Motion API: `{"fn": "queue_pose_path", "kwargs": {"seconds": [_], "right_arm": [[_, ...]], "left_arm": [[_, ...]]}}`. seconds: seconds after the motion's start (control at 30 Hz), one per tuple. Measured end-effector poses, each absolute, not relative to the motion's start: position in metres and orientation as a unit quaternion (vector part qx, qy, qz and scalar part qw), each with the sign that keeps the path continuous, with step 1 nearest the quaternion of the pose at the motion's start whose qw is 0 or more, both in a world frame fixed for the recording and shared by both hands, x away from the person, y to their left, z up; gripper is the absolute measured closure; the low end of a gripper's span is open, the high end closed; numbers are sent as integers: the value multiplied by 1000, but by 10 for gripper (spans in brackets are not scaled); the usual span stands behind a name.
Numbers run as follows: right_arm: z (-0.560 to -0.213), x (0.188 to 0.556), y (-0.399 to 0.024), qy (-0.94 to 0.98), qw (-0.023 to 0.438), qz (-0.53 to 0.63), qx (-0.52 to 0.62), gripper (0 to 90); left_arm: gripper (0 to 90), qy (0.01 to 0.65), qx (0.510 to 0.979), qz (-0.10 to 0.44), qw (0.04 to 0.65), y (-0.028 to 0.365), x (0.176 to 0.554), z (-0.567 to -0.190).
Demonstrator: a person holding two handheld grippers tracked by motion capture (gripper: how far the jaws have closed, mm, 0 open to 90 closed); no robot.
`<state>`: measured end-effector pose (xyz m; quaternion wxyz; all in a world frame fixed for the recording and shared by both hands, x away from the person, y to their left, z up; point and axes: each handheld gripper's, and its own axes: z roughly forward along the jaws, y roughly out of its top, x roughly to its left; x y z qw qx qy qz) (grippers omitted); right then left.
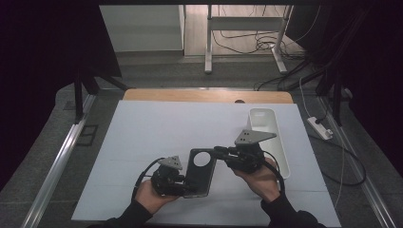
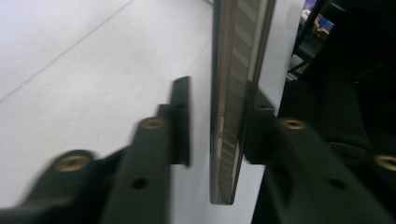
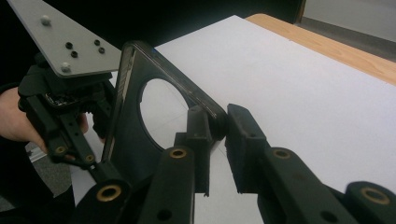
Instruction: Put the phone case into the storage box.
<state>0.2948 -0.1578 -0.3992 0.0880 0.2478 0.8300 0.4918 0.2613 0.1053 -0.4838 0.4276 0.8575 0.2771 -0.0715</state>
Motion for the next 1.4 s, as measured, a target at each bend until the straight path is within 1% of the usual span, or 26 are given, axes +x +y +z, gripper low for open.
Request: {"fn": "queue_pose_path", "kwargs": {"seconds": [0.03,0.1,0.17,0.2,0.33,0.43,0.7,0.73,0.9,0.97,1.03,1.17,1.4], "right_arm": [[-399,295,-158,830,89,492,248,791],[-398,295,-159,830,93,490,249,791],[-397,295,-159,830,96,490,250,791],[-396,296,-160,830,96,489,251,790],[-396,299,-164,828,100,487,261,790],[-394,300,-166,827,104,486,263,791],[-389,302,-170,826,112,485,264,790],[-389,302,-170,826,112,485,264,790],[-384,304,-174,823,114,487,268,790],[-382,305,-175,823,115,486,269,790],[-380,306,-175,823,117,486,269,790],[-377,308,-178,823,120,485,272,790],[-373,313,-181,821,123,483,278,790]], "left_arm": [[590,279,855,-69,432,106,261,-483],[493,287,853,-56,433,107,261,-480],[446,290,850,-56,436,109,261,-480],[446,293,847,-54,440,110,261,-479],[308,298,843,-35,446,115,260,-475],[235,298,845,-15,444,118,257,-474],[102,313,844,24,434,132,248,-472],[102,316,843,24,435,137,246,-473],[44,338,833,43,436,152,240,-477],[38,350,827,56,436,162,235,-480],[30,354,825,61,436,164,234,-480],[17,360,821,93,433,179,225,-482],[0,379,801,107,451,200,214,-486]]}}
